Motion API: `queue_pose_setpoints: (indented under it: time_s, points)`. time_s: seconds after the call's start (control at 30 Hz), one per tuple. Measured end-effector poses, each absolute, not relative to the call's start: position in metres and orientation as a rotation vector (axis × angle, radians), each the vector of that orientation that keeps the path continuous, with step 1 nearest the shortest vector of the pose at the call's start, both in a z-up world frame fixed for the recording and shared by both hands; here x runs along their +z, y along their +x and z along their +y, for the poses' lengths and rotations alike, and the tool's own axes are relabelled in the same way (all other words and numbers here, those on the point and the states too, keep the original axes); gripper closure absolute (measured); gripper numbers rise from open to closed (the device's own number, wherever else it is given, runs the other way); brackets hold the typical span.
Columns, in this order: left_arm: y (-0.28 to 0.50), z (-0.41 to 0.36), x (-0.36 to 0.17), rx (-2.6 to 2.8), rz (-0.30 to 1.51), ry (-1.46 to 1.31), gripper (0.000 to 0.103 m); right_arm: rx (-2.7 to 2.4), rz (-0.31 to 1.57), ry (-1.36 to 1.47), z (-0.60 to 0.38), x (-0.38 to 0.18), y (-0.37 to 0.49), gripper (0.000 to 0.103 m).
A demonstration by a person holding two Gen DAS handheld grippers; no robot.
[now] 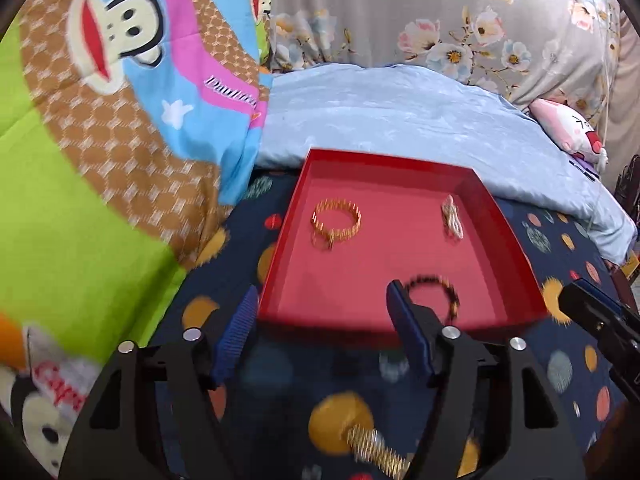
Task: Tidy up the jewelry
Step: 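Withdraw both grippers from the tray toward the remaining jewelry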
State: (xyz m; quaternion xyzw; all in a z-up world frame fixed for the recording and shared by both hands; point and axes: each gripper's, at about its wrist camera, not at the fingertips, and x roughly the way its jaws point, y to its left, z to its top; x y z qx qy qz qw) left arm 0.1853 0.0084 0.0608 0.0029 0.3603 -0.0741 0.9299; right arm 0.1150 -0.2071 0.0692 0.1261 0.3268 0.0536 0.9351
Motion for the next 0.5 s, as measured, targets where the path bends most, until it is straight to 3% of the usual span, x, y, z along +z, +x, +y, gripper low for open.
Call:
queue_pose_setpoints:
  time_s: [0.5]
  points:
    - [0.074, 0.034, 0.009, -0.151, 0.887, -0.064, 0.038, 0.101, 0.768, 0.235, -0.181, 0.031, 0.004, 0.068]
